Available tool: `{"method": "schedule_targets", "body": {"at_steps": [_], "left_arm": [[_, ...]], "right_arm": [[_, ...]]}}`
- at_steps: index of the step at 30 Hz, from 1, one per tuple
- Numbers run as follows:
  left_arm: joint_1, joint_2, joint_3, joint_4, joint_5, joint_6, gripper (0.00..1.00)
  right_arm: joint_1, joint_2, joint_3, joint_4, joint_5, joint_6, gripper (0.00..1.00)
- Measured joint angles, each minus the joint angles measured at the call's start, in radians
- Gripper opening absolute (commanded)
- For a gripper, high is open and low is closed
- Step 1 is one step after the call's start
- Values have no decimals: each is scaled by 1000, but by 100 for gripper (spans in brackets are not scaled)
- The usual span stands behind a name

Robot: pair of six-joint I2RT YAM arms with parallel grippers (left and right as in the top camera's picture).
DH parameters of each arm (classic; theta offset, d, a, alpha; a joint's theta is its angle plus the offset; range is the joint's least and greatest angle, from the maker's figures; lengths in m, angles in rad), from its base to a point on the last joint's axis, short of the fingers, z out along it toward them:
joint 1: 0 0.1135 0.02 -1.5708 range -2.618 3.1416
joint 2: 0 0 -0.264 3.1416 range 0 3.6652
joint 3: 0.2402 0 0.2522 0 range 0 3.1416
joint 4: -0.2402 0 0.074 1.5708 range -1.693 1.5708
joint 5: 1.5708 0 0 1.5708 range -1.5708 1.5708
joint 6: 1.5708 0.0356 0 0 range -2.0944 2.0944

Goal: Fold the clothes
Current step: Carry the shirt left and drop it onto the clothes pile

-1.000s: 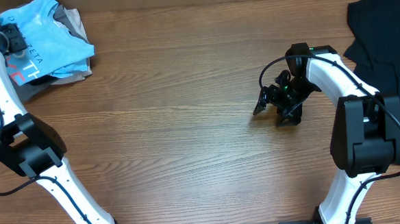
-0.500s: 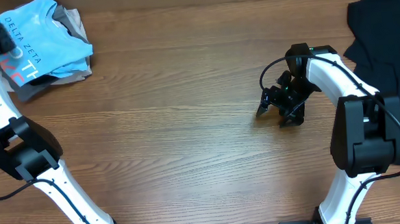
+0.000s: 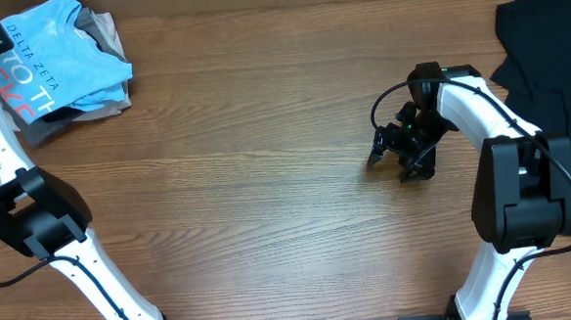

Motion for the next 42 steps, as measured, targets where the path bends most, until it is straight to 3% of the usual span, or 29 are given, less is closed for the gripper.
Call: {"method": "schedule_targets", "body": {"at_steps": [14,17,19,21,22,23,26,27,28,34,42], "left_arm": [[6,212,14,-10,-41,-4,5],[4,210,19,-12,-54,-7,12],[4,201,19,-14,-61,-16,29],[4,180,19,-27,-71,-39,34],[4,165,19,-32,-69,-42,42],[4,145,18,-38,-68,-45,58],[0,53,14,-72,-38,-62,80],[0,16,13,-87,-24,-65,96],[-3,-29,13,-109,-7,-64,100],[-12,-299,14,-273,85,-80,100],[-13,-551,16,-509,314,-85,100]], "right_arm": [[0,0,0,-46,2,0,82],[0,0,0,-49,2,0,82],[0,0,0,-48,2,0,82],[0,0,0,-45,2,1,82],[0,0,0,-45,3,3,82],[0,0,0,-42,3,4,82],[0,-7,0,-16,24,32,82],[0,-15,0,-10,37,43,82],[0,-27,3,-9,49,56,82],[0,-182,64,-7,93,89,82],[8,-586,95,-67,132,104,82]]}}
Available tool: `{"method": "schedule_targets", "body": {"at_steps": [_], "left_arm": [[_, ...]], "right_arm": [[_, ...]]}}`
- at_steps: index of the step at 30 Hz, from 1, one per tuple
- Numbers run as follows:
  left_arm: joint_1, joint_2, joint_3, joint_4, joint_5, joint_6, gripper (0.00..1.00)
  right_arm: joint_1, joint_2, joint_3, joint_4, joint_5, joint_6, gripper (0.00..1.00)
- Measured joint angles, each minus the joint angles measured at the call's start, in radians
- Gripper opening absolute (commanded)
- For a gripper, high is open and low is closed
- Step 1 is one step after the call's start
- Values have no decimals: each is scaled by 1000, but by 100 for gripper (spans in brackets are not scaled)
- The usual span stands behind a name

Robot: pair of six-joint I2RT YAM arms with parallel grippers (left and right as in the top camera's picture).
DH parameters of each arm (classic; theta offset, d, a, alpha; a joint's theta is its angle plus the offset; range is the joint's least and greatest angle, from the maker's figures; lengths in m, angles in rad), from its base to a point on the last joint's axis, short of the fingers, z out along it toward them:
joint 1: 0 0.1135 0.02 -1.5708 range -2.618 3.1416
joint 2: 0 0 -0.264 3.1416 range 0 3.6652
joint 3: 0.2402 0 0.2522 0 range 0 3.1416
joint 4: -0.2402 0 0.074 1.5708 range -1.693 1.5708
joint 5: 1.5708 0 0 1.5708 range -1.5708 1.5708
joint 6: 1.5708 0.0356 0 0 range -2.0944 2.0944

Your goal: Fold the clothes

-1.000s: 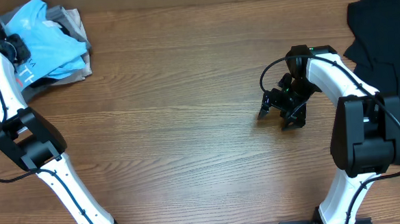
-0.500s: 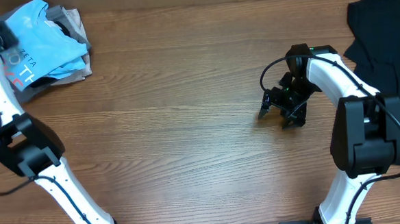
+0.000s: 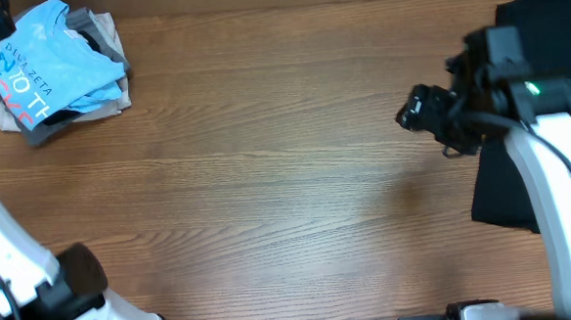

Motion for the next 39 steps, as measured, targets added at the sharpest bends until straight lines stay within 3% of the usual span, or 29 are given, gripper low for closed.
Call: {"method": "schedule_targets", "body": {"at_steps": [7,13,20,25,33,39], "left_arm": [[0,-210,0,-274,147,53,100],[0,-406,0,-413,249,131,100],[0,-626,-105,-420,285,161,100],[0,-880,-361,-418,306,184,100],[0,-1290,-700,-376,459,271,100],[-52,-1373,-734,-419,438,293,100]], "right_arm": [[71,-272,0,-37,59,8,82],[90,-503,-23,-35,103,28,82],[89,-642,-131,-35,145,51,79],[90,-683,-225,-18,210,89,79],[90,-752,-280,79,238,106,79],[90,-854,-280,78,246,109,80]]}}
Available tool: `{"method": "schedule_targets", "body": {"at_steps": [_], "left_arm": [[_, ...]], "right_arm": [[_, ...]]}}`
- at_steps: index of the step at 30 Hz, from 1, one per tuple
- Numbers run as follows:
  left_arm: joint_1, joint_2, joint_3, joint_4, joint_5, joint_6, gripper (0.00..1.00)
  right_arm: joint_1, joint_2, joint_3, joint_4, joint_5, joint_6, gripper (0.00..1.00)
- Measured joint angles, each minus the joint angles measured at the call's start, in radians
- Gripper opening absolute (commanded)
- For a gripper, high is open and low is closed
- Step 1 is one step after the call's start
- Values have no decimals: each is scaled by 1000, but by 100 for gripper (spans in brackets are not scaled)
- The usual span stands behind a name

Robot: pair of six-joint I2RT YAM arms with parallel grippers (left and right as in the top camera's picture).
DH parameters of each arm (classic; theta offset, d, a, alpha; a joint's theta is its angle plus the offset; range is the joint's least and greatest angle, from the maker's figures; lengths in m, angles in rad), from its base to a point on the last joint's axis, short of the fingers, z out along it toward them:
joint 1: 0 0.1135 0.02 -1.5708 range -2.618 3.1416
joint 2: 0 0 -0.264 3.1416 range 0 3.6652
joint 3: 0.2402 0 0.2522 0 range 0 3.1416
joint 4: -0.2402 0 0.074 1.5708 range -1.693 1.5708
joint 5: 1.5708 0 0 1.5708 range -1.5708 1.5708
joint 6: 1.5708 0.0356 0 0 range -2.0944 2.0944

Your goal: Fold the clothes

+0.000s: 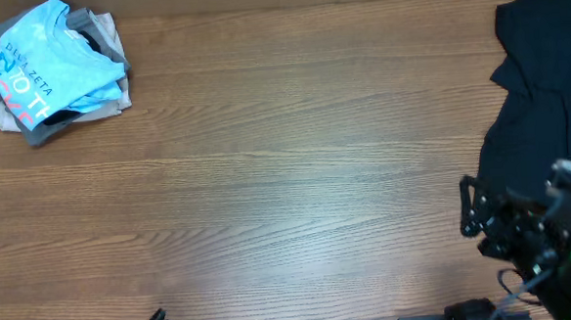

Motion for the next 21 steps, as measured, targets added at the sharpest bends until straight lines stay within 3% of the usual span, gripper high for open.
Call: {"method": "schedule_targets", "body": {"at_steps": [2,3,4,12,21], "left_arm": [[-27,-7,-2,-2,-38,-2,100],[-39,-8,-2,-1,-57,-4,100],[-51,-9,-3,3,-78,-5,100],[-65,-13,-7,17,-196,-5,100],[-65,-13,-8,5,-223,-5,100]], "right_arm": [[0,-20,0,1,9,-1,83],[0,-31,0,2,19,0,88],[0,-35,0,5,30,0,100],[0,-37,-1,117,89,3,100],[0,-37,-1,123,95,3,100]]}}
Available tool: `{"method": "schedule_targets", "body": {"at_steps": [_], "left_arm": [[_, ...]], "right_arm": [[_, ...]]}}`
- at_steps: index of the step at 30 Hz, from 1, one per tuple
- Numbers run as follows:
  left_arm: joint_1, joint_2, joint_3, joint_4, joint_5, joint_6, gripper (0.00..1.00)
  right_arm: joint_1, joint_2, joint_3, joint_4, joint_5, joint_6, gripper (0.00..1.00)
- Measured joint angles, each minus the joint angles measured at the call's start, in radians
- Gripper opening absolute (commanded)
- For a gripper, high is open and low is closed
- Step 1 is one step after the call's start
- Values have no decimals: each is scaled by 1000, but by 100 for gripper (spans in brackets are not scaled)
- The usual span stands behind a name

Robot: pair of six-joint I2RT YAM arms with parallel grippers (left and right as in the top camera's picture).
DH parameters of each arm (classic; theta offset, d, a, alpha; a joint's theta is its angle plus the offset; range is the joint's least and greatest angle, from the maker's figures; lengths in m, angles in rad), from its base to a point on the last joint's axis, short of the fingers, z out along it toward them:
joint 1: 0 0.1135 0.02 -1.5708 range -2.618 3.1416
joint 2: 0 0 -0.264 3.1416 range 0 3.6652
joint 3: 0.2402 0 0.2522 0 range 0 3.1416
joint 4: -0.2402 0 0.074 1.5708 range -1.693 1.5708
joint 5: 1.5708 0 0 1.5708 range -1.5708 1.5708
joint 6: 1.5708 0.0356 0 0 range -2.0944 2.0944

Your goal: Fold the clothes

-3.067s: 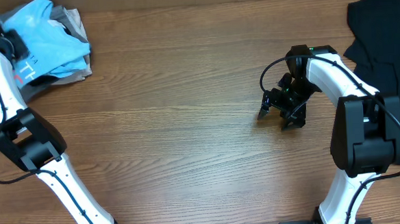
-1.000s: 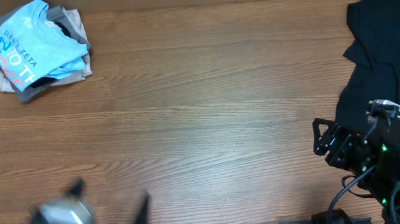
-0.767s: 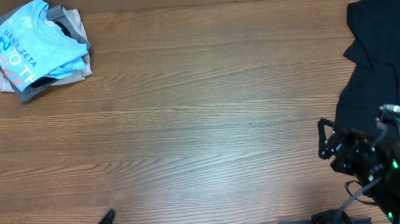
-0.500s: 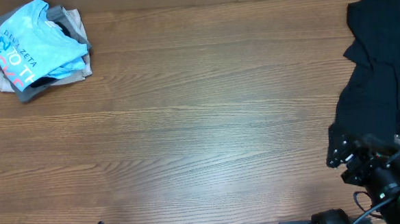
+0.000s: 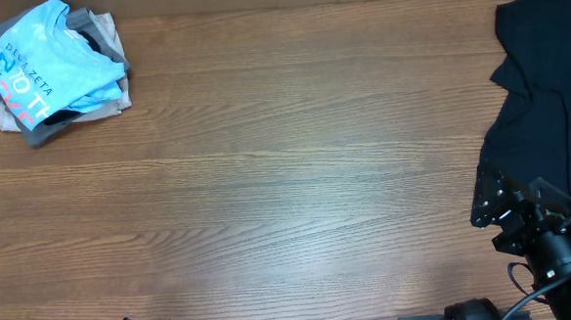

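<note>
A heap of clothes (image 5: 50, 65) lies at the table's far left corner, a light blue printed T-shirt on top of grey and beige pieces. A dark garment (image 5: 542, 98) lies spread, unfolded, along the right edge. My right gripper (image 5: 497, 222) hangs at the near right corner, just below the dark garment's lower end, its fingers apart and nothing between them. The left gripper is out of view; only a dark tip of that arm shows at the bottom edge.
The brown wooden table (image 5: 287, 180) runs across the whole view. Dark fixtures of the arm mounts line the near edge.
My right gripper has shifted a little further toward the near right corner. Neither the heap nor the dark garment has moved. A tip of the left arm now shows at the bottom edge.
At first the left arm reached to the heap at the far left, and my right gripper stood open over the table's mid right. Then the heap lay slightly further left and the right arm was by the dark garment. Both arms have since drawn back to the near edge.
</note>
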Motion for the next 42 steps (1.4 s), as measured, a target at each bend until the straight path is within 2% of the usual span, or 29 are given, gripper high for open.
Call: {"method": "schedule_targets", "body": {"at_steps": [28,32,36,42], "left_arm": [[0,0,0,0,0,0,100],[0,0,-1,0,0,0,100],[0,0,-1,0,-3,0,100],[0,0,-2,0,-8,0,100]], "right_arm": [[0,0,-1,-29,27,-5,100],[-1,-1,-46,3,34,-39,100],[-23,-9,-193,110,34,-95,100],[-34,-122,-525,459,-21,-203,100]]}}
